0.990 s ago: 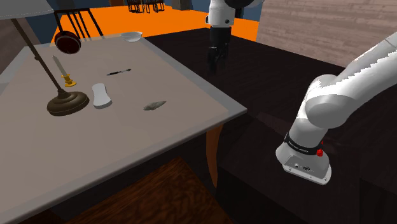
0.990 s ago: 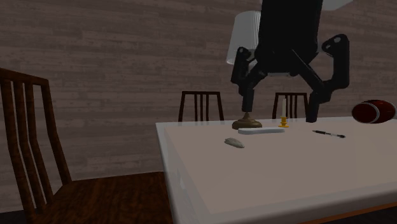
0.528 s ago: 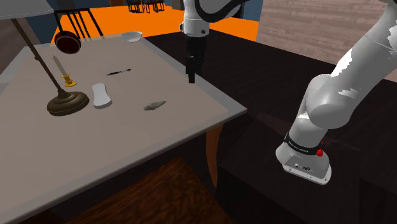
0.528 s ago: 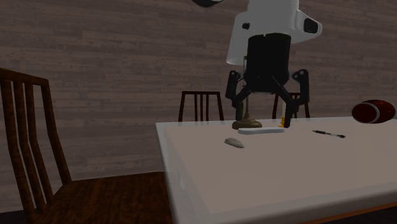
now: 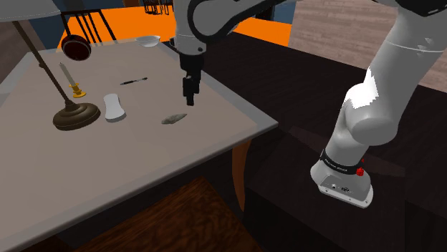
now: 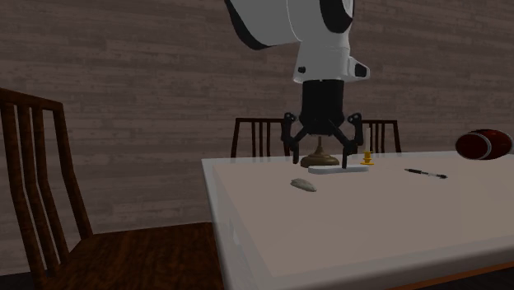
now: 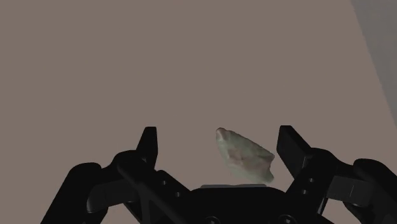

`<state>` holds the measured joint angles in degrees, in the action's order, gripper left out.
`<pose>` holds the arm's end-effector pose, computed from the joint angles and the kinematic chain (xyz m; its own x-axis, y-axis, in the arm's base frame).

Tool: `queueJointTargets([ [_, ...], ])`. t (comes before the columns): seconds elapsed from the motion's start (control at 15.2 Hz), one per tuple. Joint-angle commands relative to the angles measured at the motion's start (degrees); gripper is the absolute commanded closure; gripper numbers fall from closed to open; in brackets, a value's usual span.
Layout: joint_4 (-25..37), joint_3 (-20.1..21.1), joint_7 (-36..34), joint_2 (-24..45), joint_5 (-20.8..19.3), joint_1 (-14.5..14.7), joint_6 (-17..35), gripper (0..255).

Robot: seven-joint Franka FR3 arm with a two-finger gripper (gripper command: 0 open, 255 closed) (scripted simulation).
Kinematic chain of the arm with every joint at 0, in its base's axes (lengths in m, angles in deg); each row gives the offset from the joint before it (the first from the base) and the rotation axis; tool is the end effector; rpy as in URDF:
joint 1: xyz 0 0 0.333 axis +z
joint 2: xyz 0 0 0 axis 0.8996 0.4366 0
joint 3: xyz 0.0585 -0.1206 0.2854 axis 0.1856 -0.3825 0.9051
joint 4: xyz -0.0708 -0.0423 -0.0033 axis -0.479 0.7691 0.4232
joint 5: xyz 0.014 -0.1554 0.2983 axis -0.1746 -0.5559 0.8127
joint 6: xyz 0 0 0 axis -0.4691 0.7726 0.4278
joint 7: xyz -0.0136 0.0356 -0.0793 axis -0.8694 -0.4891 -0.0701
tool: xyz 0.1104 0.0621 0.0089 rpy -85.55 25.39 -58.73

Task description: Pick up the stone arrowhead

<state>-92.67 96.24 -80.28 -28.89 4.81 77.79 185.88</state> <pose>0.4427 0.2178 0.4839 0.8336 0.5452 0.0891 0.5499 -0.8343 -0.0393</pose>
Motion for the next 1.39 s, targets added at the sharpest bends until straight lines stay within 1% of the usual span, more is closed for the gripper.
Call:
queueJointTargets([
  [0.0, 2.7, 1.1, 0.6, 3.2, -1.2, 1.0, 1.2, 0],
  [0.26, 8.6, 3.1, 1.5, 9.7, -4.1, 3.1, 3.1, 0],
  [0.33, 8.8, 3.1, 1.5, 9.9, -4.2, 3.2, 3.1, 0],
  [0.79, 5.1, 3.0, 1.3, 11.7, -4.8, 3.3, 8.6, 0],
  [0.92, 5.1, 3.0, 1.3, 11.7, -4.8, 3.3, 8.6, 0],
  [0.99, 5.1, 3.0, 1.3, 11.7, -4.8, 3.3, 8.5, 255],
  [1.32, 5.2, 3.0, 1.3, 11.8, -4.8, 3.3, 8.5, 255],
])
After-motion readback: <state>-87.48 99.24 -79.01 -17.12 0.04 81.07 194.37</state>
